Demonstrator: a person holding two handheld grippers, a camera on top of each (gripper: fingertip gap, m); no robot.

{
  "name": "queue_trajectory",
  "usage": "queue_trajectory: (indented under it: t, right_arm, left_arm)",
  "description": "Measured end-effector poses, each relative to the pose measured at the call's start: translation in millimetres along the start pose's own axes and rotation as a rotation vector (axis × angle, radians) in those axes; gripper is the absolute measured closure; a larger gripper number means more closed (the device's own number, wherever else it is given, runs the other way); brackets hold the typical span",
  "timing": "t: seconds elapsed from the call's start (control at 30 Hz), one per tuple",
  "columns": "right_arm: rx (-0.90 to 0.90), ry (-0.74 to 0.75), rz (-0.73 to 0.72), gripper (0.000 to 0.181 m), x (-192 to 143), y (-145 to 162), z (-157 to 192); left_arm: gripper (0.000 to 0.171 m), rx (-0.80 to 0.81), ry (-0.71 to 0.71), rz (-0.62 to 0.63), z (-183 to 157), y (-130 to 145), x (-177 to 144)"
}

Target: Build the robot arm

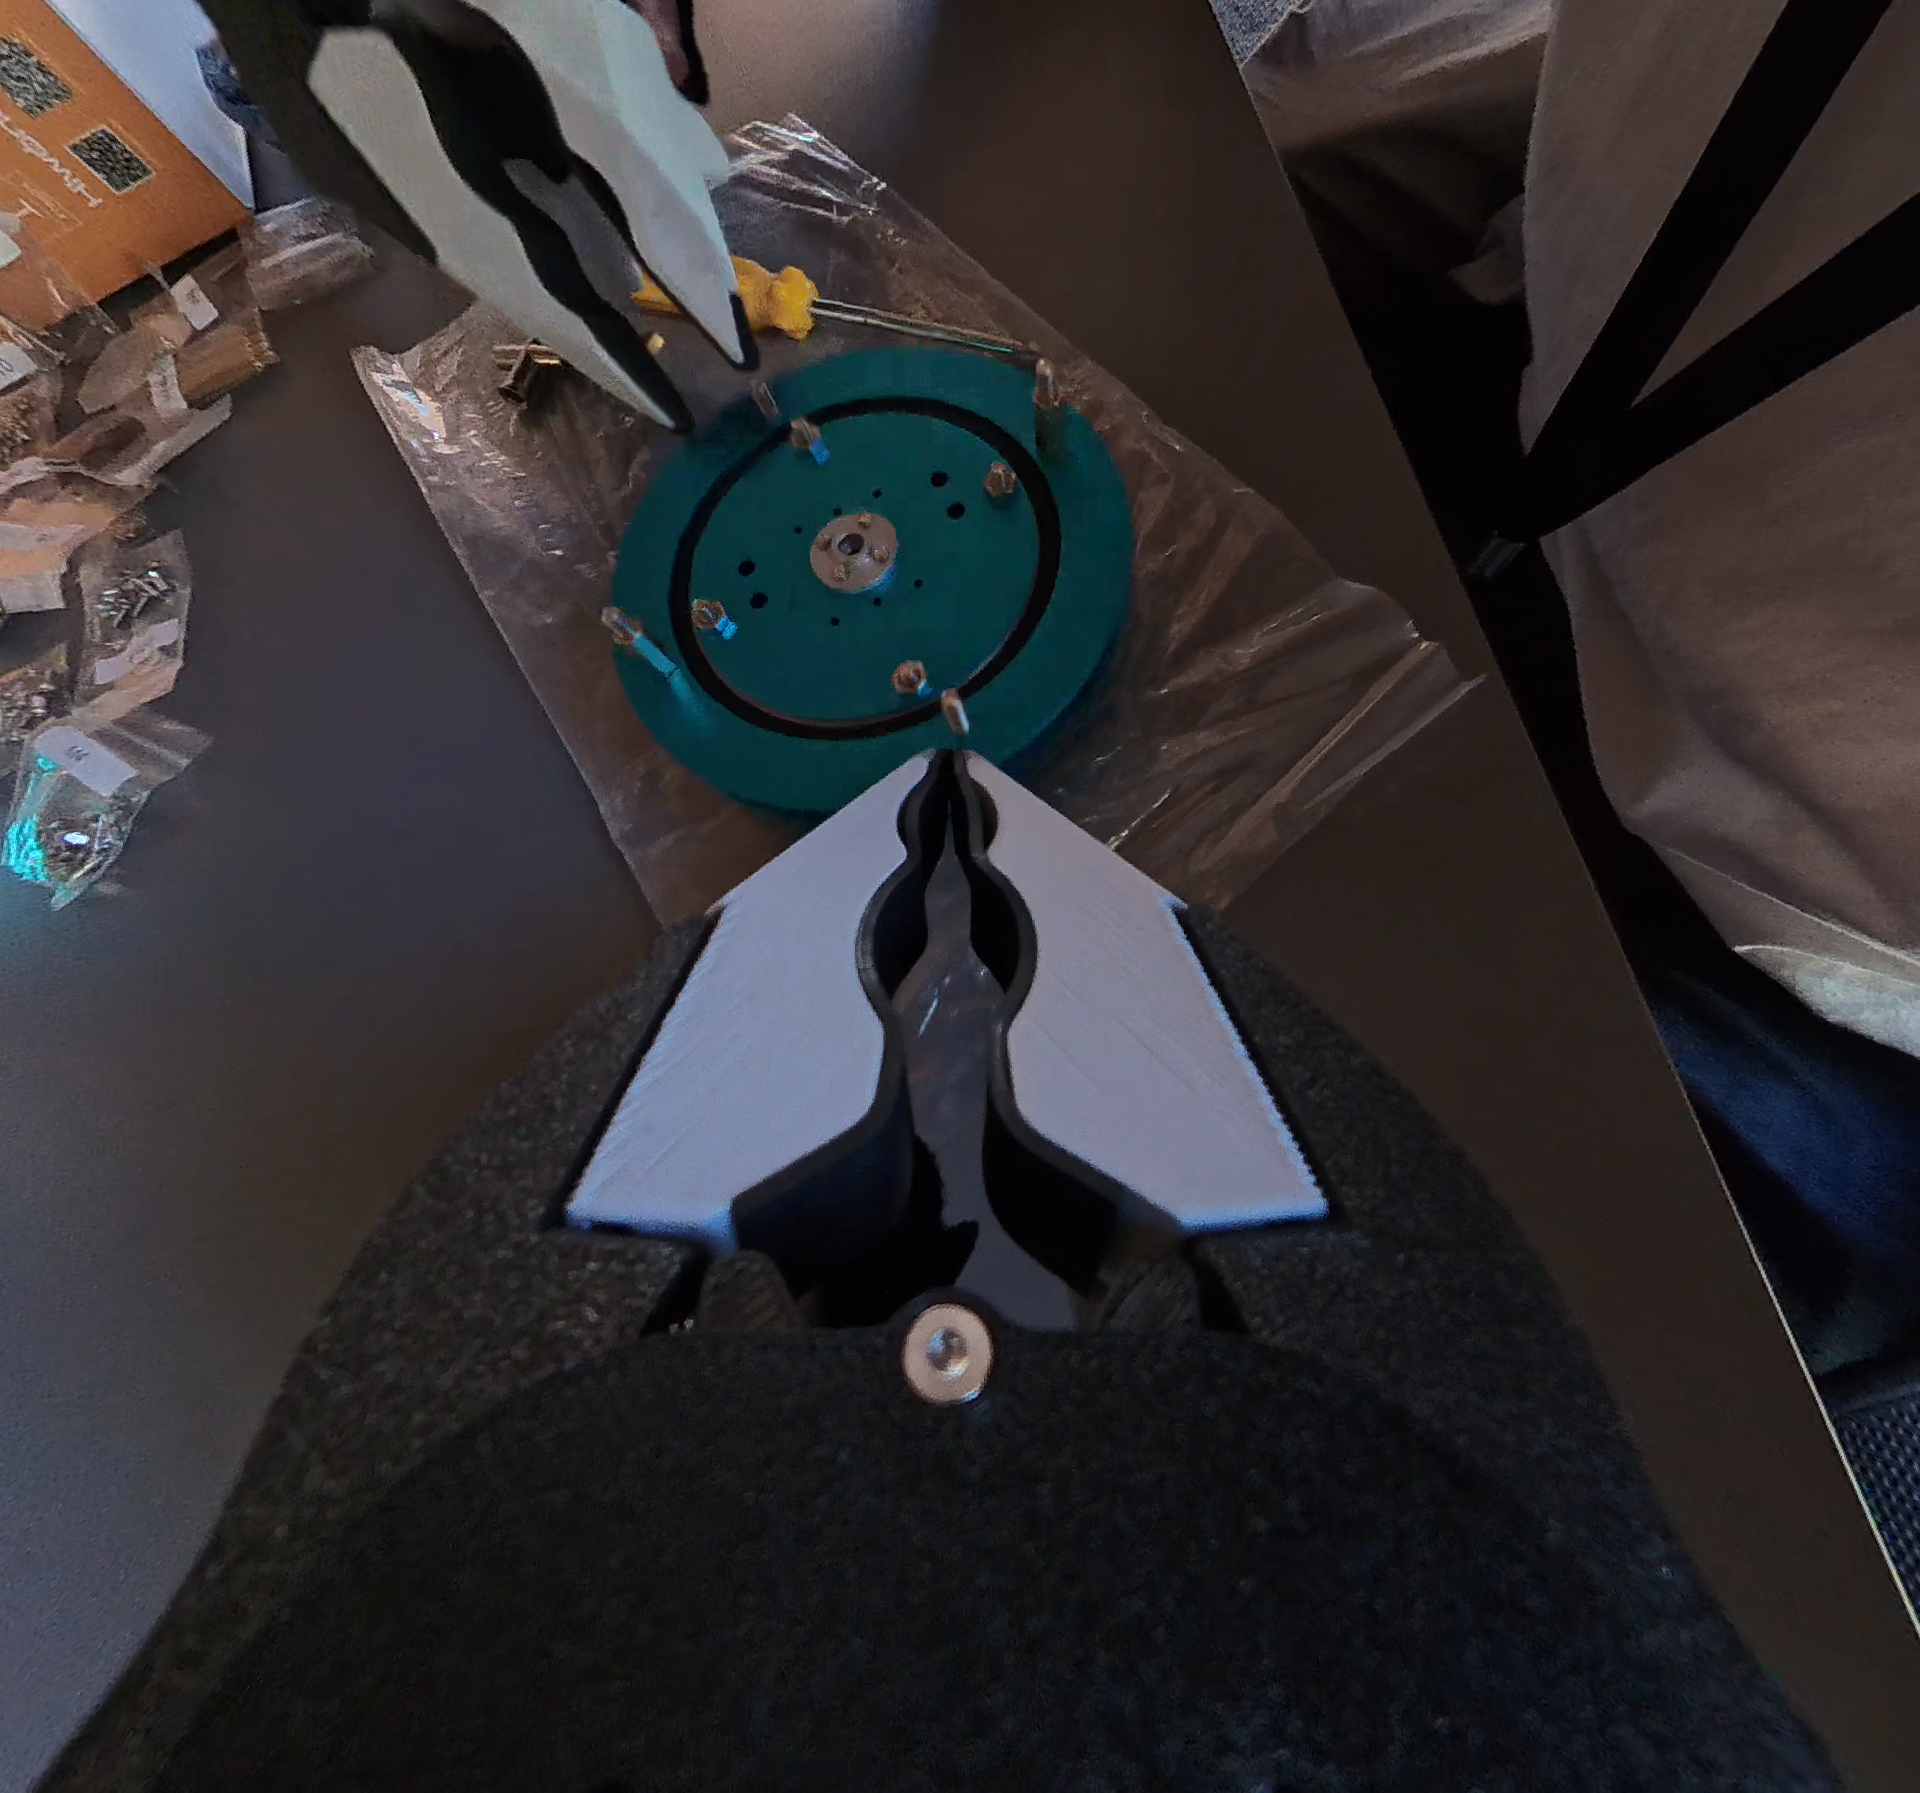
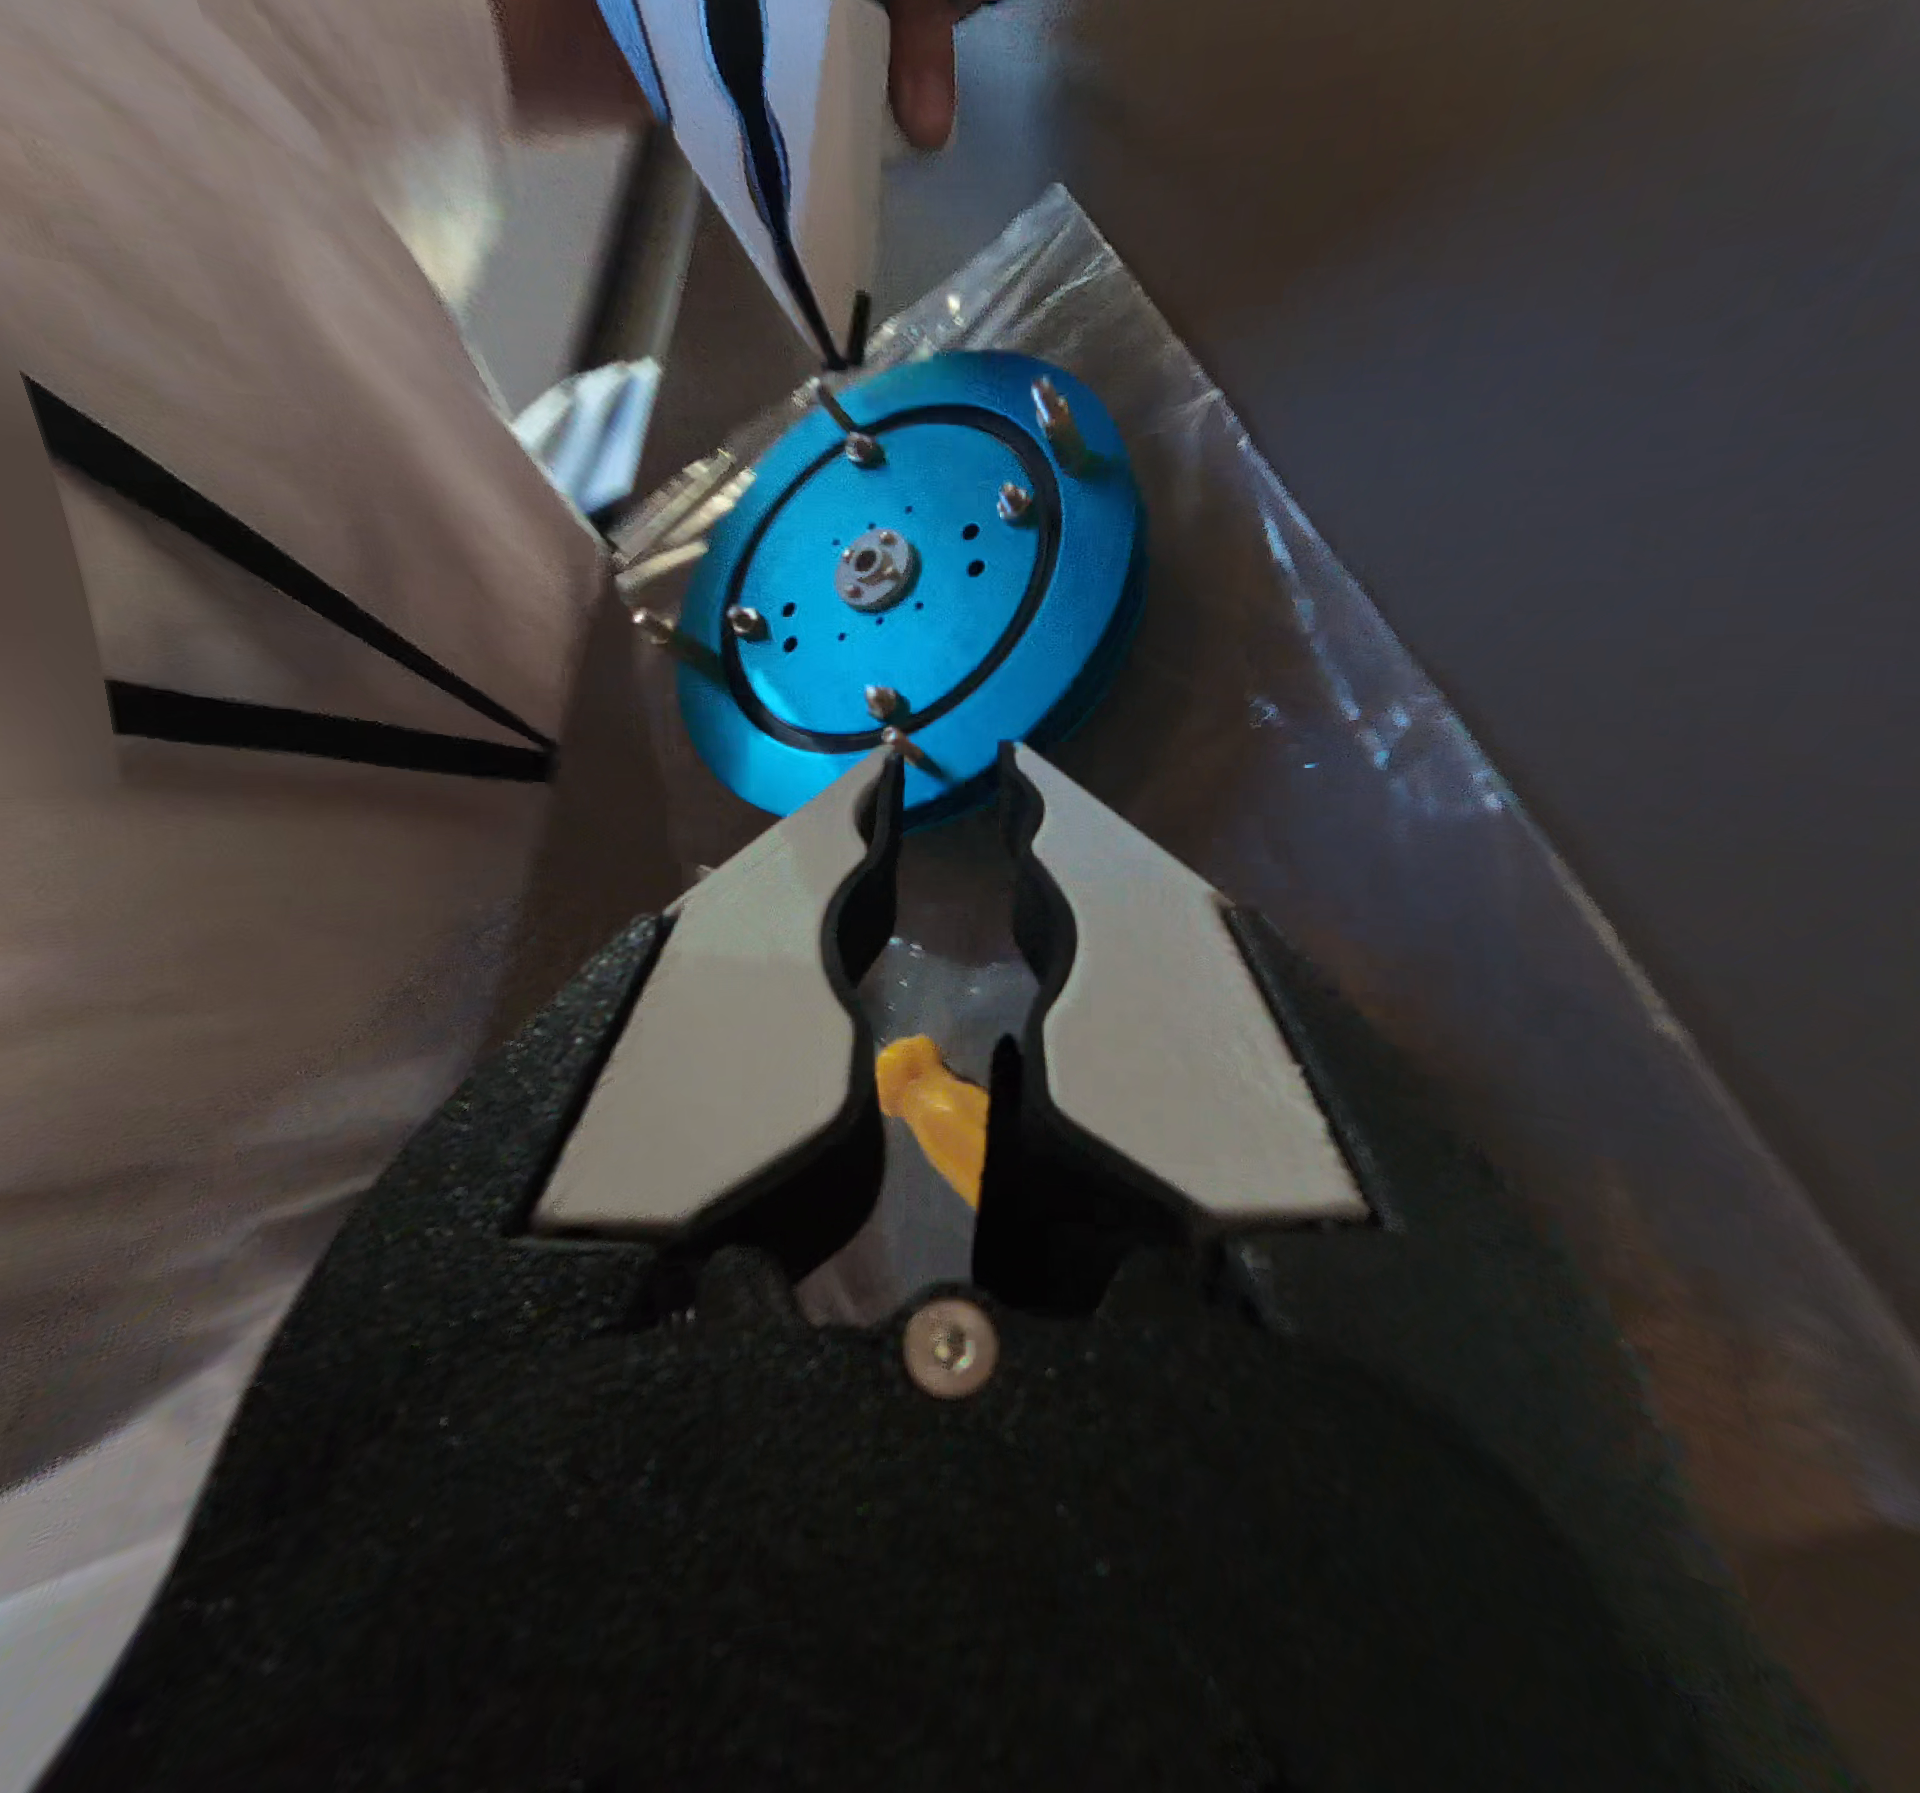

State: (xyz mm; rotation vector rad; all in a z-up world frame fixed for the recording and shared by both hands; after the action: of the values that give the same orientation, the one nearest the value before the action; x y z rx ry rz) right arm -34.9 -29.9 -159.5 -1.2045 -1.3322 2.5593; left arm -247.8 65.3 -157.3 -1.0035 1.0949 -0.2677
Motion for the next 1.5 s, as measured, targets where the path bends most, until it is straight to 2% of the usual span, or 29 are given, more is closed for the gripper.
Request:
queue_trajectory:
  t: [0.07,0.13,0.3,0.5,0.57,0.63,0.8,1.5]
  right_arm:
    - [-0.094,0.049,-0.012,0.164,-3.6,-2.7,9.9]
    - [-0.105,0.099,-0.002,0.163,-6.1,-4.4,13.4]
    - [-0.11,0.059,-0.028,0.162,-5.5,-2.3,19.8]
    - [-0.186,0.129,-0.008,0.166,1.7,0.7,23.0]
    - [-0.204,0.136,0.002,0.169,5.1,3.0,24.3]
    - [-0.212,0.151,-0.007,0.173,6.9,3.8,24.6]
    - [-0.224,0.193,-0.004,0.179,6.8,4.1,25.7]
    - [-0.206,0.18,-0.061,0.18,-2.7,2.3,28.8]
  left_arm:
    - [0.171,-0.003,-0.002,0.001,0.5,0.4,-0.7]
    - [0.171,-0.007,-0.007,0.007,1.5,1.5,0.3]
    - [0.171,-0.028,-0.011,0.011,3.1,2.3,0.4]
    - [0.171,-0.051,-0.014,-0.062,3.8,-3.2,0.1]
    - [0.16,-0.07,-0.008,-0.074,4.2,-4.5,0.8]
    - [0.157,-0.078,-0.006,-0.078,4.3,-5.2,2.4]
    - [0.168,-0.079,0.012,-0.068,2.6,-6.4,11.8]
    - [0.169,-0.049,-0.047,-0.083,5.8,-9.7,3.8]
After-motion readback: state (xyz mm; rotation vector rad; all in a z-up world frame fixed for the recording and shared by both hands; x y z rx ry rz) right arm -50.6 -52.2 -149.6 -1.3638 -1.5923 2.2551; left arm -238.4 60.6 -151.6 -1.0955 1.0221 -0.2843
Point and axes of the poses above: each gripper's, where its closed fingertips meet, x out along the fingers, y out of its underside, z = x × y across the jaws, the point moved 8 cm from there along -x, back along the fingers, and after that the axes turned 8 degrees about y, right-handed, at the moved point
